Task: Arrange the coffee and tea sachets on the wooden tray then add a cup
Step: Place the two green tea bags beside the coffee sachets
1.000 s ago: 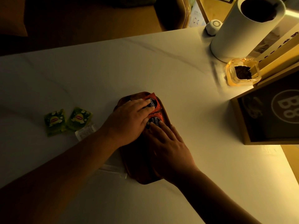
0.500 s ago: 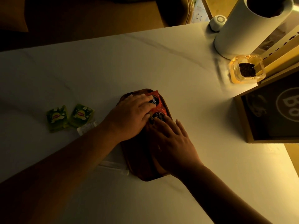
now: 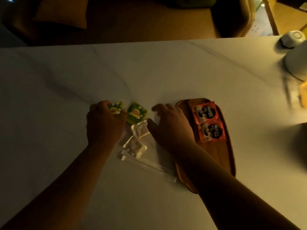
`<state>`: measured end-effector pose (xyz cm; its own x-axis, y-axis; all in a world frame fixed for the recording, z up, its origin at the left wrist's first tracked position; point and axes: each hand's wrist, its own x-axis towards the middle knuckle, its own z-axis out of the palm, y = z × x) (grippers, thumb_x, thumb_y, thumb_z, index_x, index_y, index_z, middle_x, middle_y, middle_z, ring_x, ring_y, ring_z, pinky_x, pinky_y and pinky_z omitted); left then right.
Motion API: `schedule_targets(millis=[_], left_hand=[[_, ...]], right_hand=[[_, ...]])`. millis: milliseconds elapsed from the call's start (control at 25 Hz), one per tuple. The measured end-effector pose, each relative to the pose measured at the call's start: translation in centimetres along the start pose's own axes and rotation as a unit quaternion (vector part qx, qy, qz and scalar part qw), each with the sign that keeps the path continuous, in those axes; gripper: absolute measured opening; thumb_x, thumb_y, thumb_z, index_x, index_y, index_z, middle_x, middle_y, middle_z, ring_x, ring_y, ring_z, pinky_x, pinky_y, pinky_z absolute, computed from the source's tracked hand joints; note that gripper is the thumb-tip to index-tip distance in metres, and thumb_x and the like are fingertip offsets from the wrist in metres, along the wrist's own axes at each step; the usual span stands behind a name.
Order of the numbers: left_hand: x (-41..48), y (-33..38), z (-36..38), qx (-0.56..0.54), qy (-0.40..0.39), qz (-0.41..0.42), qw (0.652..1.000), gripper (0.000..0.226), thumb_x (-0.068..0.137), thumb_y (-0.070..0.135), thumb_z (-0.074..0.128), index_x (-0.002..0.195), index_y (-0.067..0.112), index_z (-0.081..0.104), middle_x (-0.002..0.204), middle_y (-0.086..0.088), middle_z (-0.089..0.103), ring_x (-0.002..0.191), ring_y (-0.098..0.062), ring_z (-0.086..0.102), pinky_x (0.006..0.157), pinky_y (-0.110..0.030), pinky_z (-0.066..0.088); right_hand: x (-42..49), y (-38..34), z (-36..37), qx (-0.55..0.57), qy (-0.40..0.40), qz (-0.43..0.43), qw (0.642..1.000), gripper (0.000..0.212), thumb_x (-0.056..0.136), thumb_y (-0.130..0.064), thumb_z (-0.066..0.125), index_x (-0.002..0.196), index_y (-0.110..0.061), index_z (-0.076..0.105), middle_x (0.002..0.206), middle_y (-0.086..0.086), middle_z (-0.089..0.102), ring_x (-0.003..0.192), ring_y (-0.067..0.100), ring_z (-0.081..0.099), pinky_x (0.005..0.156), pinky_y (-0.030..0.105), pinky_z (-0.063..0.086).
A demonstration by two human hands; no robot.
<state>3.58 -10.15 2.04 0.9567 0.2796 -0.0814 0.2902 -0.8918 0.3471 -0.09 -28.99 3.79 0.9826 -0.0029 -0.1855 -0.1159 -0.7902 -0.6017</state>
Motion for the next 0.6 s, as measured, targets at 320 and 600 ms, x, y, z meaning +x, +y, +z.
schedule_targets(millis=[320, 600], left_hand=[[3.9, -4.0, -0.4, 0.018, -0.100, -0.024, 0.995, 0.069, 0.067, 0.061, 0.077, 0.108, 0.006, 0.063, 0.114, -0.023, 0.063, 0.108, -0.042, 0.060, 0.089, -0.044, 0.049], [5.1, -4.1, -0.7, -0.074, -0.148, 0.026, 0.986, 0.040, 0.078, 0.037, 0.076, 0.106, 0.018, 0.056, 0.095, 0.001, 0.058, 0.086, -0.023, 0.056, 0.073, -0.032, 0.040]], right_hand=[[6.2, -4.1, 5.5, -0.140, -0.035, 0.053, 0.988, 0.065, 0.081, -0.054, 0.071, 0.124, -0.008, 0.055, 0.122, 0.015, 0.059, 0.112, 0.034, 0.054, 0.081, 0.041, 0.046], [6.6, -3.8, 5.5, -0.032, -0.049, 0.062, 0.996, 0.050, 0.083, -0.036, 0.074, 0.123, -0.015, 0.053, 0.111, 0.008, 0.064, 0.100, 0.028, 0.061, 0.074, 0.037, 0.051]])
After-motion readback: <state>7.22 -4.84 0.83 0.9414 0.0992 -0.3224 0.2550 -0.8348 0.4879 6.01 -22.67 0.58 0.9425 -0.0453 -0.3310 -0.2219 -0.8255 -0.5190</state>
